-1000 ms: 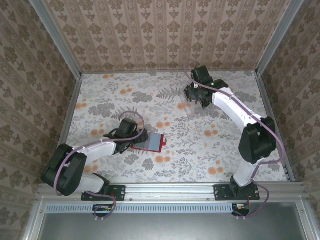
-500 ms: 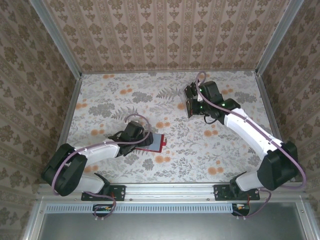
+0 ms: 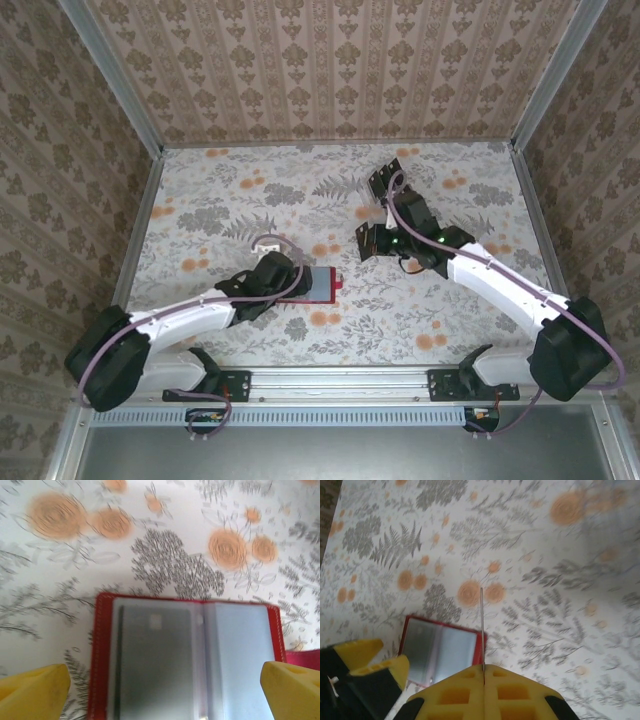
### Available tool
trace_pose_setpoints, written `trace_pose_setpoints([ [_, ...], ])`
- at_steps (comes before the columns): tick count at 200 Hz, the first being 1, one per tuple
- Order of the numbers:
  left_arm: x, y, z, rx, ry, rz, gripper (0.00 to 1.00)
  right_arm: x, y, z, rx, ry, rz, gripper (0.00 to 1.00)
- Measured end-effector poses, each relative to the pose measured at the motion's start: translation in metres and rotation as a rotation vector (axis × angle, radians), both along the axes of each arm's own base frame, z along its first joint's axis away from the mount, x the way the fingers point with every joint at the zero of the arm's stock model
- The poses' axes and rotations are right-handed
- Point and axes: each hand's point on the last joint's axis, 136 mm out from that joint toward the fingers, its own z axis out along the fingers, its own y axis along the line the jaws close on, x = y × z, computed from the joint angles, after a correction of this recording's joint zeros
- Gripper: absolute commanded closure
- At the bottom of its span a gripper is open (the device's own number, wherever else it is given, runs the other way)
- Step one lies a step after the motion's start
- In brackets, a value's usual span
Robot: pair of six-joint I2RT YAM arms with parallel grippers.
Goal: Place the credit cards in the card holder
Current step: Move the card holder to the center of the table, then press the card slot in the card holder.
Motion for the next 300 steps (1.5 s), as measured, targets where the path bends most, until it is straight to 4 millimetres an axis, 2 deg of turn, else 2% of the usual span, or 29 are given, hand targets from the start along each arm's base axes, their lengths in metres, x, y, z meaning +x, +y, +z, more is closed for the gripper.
trace_pose_setpoints([
  [17, 0.002, 0.009, 0.014, -0.007, -0.04, 0.029, 0.0, -0.009, 0.021, -0.007, 0.022, 0.006, 0.03, 1.0],
  [35, 0.005, 0.021, 0.021, -0.003, -0.054, 0.066, 0.0, -0.017, 0.048, -0.018, 0.043, 0.007, 0.064, 1.0],
  [57, 0.009, 0.037, 0.017, 0.025, -0.038, 0.106, 0.0, -0.025, 0.078, -0.039, 0.052, 0.017, 0.089, 1.0],
  [87, 0.01, 0.052, 0.007, 0.072, -0.002, 0.122, 0.0, -0.034, 0.098, -0.064, 0.051, 0.024, 0.082, 1.0],
  [137, 0.008, 0.055, -0.007, 0.115, 0.046, 0.084, 0.0, -0.03, 0.106, -0.086, 0.067, 0.019, 0.015, 1.0],
  [206, 0.004, 0.054, -0.024, 0.145, 0.096, 0.047, 0.0, -0.029, 0.117, -0.097, 0.1, 0.03, -0.023, 1.0],
  [234, 0.006, 0.054, -0.026, 0.144, 0.099, 0.046, 0.0, -0.029, 0.12, -0.102, 0.109, 0.041, -0.032, 1.0],
  [270, 0.006, 0.052, -0.027, 0.142, 0.101, 0.038, 0.0, -0.032, 0.121, -0.117, 0.095, 0.075, -0.045, 1.0],
  [300, 0.006, 0.051, -0.027, 0.147, 0.1, 0.026, 0.0, -0.031, 0.12, -0.118, 0.095, 0.075, -0.063, 1.0],
])
